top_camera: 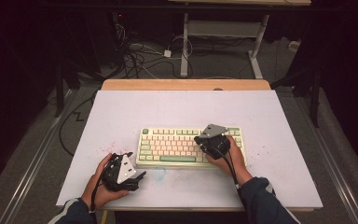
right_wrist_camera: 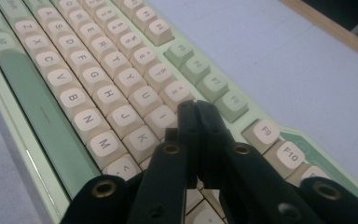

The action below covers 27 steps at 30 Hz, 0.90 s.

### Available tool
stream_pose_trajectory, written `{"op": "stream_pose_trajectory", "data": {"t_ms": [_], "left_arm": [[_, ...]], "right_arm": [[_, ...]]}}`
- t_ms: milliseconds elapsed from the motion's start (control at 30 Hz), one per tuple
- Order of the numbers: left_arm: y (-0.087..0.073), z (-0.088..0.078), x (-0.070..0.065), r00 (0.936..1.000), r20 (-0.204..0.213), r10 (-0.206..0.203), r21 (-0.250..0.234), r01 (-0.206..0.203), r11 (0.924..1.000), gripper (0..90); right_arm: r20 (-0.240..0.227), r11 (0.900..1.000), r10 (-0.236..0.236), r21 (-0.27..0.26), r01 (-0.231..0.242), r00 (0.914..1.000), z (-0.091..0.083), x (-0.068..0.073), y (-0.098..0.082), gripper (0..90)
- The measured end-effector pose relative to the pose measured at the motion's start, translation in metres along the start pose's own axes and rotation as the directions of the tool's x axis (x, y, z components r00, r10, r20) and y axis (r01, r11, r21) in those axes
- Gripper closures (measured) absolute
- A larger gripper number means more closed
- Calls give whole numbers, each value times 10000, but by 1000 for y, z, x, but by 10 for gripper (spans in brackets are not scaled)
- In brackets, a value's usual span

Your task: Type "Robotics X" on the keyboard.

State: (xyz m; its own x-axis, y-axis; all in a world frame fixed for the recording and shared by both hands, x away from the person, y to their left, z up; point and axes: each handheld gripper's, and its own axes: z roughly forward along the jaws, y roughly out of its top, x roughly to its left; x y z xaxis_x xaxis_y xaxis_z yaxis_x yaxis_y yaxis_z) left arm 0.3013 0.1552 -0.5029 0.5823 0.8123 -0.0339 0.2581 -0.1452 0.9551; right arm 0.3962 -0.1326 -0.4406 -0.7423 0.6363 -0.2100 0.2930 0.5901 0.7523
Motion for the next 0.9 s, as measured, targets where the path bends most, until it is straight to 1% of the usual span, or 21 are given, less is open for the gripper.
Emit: {"op": "stream_pose_trajectory", "data": {"t_ms": [167,233,333,400,467,500,533,633,667,700,767,800,900], "left_arm": [[0,0,0,10000,0,50,30,-50,10000,187],[-1,0,0,10000,9,79,62,-79,9999,188],[-1,0,-1,9999,24,138,126,-138,9998,188],[-2,0,-1,9999,38,132,139,-132,9998,187],[-2,0,-1,9999,39,129,147,-130,9998,188],[-2,0,-1,9999,27,135,135,-135,9998,188],[-1,0,-1,9999,39,92,117,-93,9999,188],[-1,0,-1,9999,-45,162,131,-162,9998,188],[-2,0,-1,9998,-67,177,154,-176,9997,188],[-2,0,-1,9998,-72,165,164,-163,9997,189],[-2,0,-1,9998,-100,187,151,-186,9997,192],[-1,0,-1,9998,-104,174,125,-172,9998,192],[0,-1,-1,9999,-123,111,72,-110,9999,194]], "right_arm": [[-11,9990,-22,-445,21,10000,-9,-1,0,860],[-23,9986,-68,-527,67,10000,-12,-1,-1,821],[-46,9975,-77,-704,73,10000,-18,-2,-2,797],[30,9961,-114,-878,116,9999,-21,-2,-3,760],[151,9950,-85,-997,100,9999,-24,-2,-5,689],[154,9940,-85,-1085,101,9998,-26,-2,-6,682],[152,9934,-83,-1144,100,9998,-28,-2,-7,655],[155,9893,-299,-1422,318,9994,-34,0,-9,566],[197,9886,-356,-1455,381,9992,-35,1,-10,527],[283,9866,-466,-1549,504,9985,-38,2,-12,496],[415,9822,-541,-1778,607,9977,-44,3,-15,443],[464,9799,-490,-1911,570,9977,-47,2,-17,397],[562,9758,-382,-2132,494,9977,-56,2,-24,347]]}}
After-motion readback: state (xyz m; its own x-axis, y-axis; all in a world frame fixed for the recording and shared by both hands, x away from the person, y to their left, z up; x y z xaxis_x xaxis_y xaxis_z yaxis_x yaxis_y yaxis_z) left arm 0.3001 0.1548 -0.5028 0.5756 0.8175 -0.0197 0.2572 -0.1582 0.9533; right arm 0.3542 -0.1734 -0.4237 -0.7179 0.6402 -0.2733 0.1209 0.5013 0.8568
